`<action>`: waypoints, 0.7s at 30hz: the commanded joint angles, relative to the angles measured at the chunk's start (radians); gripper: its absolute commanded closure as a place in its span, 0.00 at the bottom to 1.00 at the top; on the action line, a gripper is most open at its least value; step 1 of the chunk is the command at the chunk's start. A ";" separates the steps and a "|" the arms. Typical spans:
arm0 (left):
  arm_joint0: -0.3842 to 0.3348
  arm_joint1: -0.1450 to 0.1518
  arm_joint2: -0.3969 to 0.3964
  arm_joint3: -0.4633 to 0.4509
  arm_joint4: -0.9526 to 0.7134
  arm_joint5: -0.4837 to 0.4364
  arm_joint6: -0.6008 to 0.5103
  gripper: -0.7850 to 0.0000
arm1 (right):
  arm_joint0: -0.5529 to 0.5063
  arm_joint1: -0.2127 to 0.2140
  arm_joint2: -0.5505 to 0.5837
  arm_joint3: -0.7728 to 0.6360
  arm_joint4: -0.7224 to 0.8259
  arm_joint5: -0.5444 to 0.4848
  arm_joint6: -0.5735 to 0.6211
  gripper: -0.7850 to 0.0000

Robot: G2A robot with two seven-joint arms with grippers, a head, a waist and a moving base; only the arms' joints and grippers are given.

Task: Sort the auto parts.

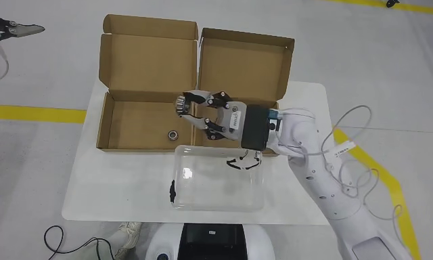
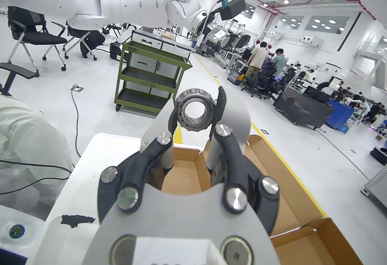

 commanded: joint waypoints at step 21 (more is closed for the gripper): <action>0.000 0.000 0.000 0.000 0.000 0.000 0.000 0.00 | -0.007 -0.004 -0.019 0.087 -0.009 0.018 0.052 1.00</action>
